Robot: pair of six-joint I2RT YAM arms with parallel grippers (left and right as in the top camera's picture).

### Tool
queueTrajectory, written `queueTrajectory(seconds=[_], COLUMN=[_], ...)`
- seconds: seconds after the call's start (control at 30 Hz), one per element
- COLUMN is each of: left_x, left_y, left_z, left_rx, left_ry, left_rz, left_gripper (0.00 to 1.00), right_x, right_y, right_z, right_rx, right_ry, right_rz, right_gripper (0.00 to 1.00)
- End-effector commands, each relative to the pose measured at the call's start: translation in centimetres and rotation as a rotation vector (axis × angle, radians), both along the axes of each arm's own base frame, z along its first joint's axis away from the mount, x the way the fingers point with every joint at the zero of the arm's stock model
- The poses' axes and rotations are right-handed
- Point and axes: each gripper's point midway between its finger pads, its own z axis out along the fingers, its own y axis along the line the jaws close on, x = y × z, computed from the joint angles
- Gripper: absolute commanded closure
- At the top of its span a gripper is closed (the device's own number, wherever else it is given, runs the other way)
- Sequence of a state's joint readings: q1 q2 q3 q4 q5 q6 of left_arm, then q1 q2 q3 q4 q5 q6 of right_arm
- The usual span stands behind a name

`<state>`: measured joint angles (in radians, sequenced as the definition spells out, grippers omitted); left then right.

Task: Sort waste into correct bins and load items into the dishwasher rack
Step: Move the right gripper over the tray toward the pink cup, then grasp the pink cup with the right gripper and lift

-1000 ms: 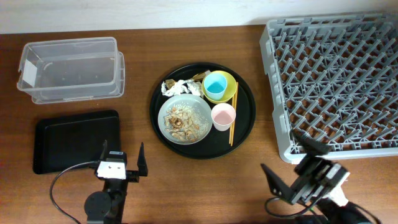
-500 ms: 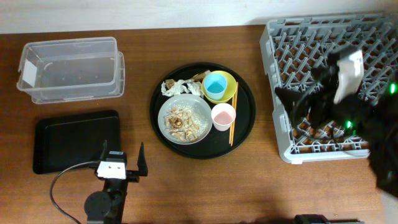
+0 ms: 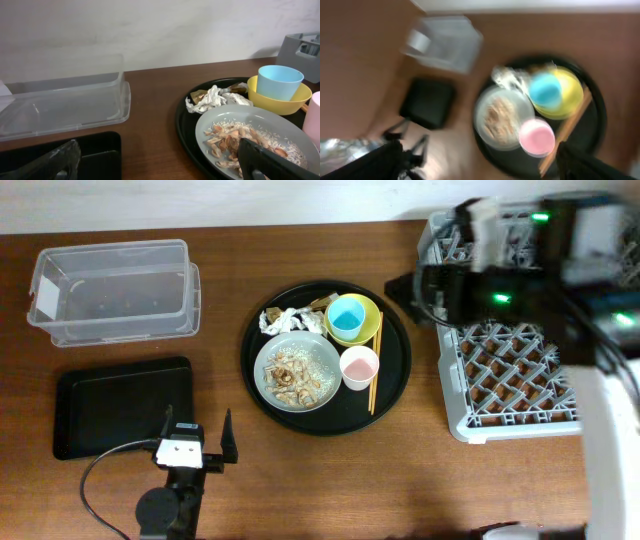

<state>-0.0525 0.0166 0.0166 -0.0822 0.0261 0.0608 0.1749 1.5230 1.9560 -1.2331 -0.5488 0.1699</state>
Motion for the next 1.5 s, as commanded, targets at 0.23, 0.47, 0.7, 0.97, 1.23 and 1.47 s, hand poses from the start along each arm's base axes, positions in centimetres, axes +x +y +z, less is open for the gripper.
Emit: queueTrajectory(seconds=[0.23, 0.47, 0.7, 0.97, 1.23, 1.47], left_x=[0.0, 0.0, 0.0, 0.0, 0.0, 0.0], left_y=[0.0, 0.0, 0.0, 0.0, 0.0, 0.0], left_z=[-0.3, -0.3, -0.3, -0.3, -0.3, -0.3], left_rx=[0.012, 0.012, 0.012, 0.012, 0.012, 0.012], left_ry=[0.003, 0.003, 0.003, 0.003, 0.003, 0.003], left_rz=[-0.001, -0.001, -0.001, -0.001, -0.001, -0.001], left_gripper=[0.01, 0.01, 0.01, 0.01, 0.01, 0.01], right_x=[1.1, 0.6, 0.5, 1.3, 1.2, 1.2], right_y=[7.2, 10.2, 10.2, 9.4, 8.3, 8.2], right_z=[-14.7, -21.7, -25.8, -28.5, -31.1, -31.3], right_rx=[-0.587, -0.669, -0.741, -0.800, -0.853, -0.853], right_ry=[0.216, 0.364, 0.449, 0.439, 0.428, 0.430], right_rz=[-0.111, -0.011, 0.005, -0.019, -0.039, -0.039], right_gripper=[0.02, 0.02, 0.18, 0.34, 0.50, 0.69])
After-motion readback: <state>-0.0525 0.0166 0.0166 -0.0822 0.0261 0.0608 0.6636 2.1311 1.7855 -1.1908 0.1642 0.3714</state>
